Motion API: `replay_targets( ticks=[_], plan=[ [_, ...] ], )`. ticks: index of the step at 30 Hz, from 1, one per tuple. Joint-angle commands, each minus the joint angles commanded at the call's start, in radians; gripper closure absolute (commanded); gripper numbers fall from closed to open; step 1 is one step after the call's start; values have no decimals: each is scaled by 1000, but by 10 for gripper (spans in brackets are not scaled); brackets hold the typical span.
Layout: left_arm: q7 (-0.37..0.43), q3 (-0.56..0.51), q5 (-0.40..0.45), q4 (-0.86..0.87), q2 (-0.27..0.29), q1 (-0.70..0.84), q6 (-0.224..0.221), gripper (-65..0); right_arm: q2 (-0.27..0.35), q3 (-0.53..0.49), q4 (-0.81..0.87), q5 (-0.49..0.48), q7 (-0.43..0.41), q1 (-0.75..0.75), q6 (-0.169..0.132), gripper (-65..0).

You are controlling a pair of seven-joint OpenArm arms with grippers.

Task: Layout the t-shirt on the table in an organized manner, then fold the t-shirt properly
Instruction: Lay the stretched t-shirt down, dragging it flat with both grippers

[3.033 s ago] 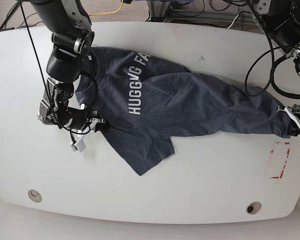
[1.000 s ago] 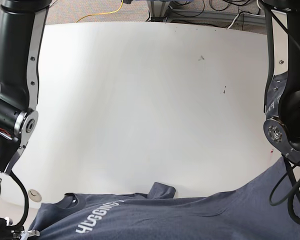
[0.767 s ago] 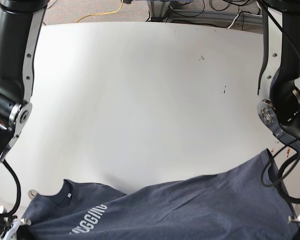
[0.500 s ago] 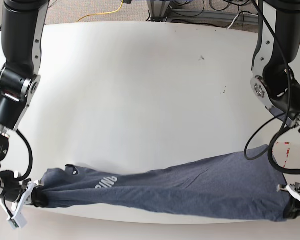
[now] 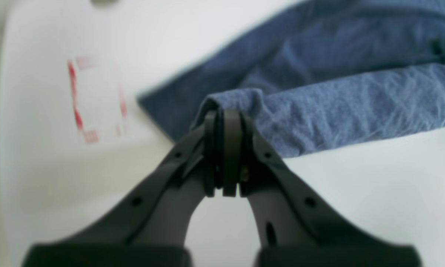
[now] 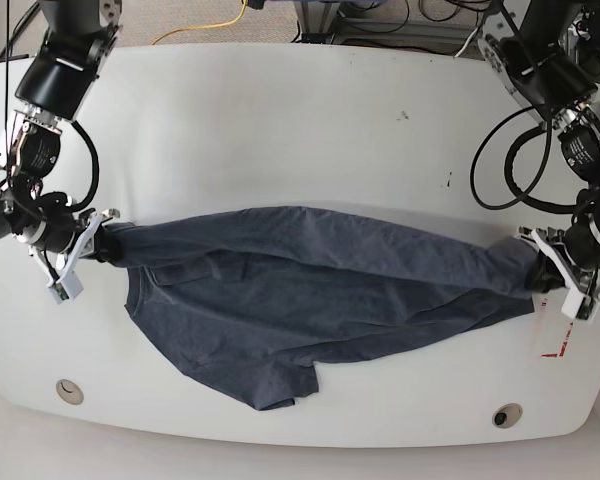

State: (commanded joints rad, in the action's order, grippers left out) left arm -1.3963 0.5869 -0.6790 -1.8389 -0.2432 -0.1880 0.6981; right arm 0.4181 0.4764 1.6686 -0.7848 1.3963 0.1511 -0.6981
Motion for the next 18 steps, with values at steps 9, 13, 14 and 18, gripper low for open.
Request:
replay_targets(
  ticks=[9,13,14,18],
  plan=[
    [0,58,-84,0,-6,195,0,0,-44,0,110,9,0,-164,0,0],
    [0,83,-100,0,-6,261,0,0,-46,0,127,9,0,-207,0,0],
    [0,87,-100,0,-8,278,0,0,-46,0,127,9,0,-216,0,0],
    [0,104,-100,0,-38,342,0,0,-41,0,123,11,0,-250,0,0]
  ],
)
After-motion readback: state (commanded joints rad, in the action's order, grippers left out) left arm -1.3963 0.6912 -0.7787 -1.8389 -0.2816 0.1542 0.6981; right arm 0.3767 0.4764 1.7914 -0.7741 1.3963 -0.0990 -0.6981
